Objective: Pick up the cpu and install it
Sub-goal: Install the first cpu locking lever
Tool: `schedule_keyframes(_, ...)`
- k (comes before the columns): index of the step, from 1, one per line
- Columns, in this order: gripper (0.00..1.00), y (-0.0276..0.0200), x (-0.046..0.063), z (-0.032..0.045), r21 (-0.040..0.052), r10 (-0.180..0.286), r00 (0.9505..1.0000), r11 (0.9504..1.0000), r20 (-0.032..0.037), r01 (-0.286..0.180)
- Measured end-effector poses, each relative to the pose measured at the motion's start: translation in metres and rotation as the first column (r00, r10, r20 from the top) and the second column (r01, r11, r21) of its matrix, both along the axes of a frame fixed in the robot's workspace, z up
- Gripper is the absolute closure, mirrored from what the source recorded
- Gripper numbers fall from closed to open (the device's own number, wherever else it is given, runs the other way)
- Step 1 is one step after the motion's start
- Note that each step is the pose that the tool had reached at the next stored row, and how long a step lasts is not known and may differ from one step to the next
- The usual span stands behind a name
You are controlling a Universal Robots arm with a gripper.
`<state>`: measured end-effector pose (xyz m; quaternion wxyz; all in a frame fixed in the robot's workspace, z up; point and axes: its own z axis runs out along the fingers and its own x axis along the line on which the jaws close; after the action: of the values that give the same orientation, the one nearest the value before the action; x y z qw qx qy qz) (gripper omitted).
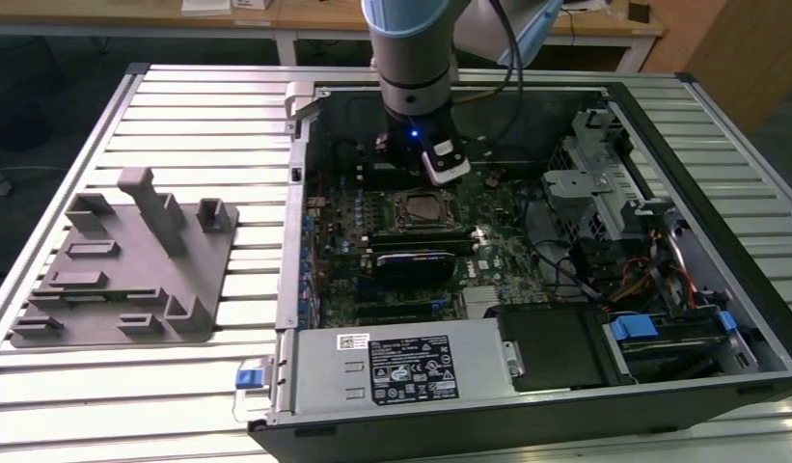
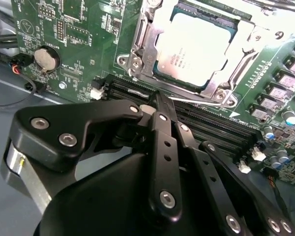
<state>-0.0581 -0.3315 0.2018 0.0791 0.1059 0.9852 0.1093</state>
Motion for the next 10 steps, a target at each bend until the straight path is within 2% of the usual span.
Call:
schedule_keyframes(6, 0.89, 0.0001, -0.0022, -0.0005, 0.009, -0.003, 1.0, 1.0, 0.0006, 0.003)
schedule_keyframes(7, 0.89, 0.0001, -0.0023, -0.0007, 0.009, -0.003, 1.0, 1.0, 0.0018, 0.003)
schedule_keyframes(10, 0.89, 0.0001, -0.0023, -0.0021, 0.0089, -0.004, 0.9999, 1.0, 0.0111, 0.003)
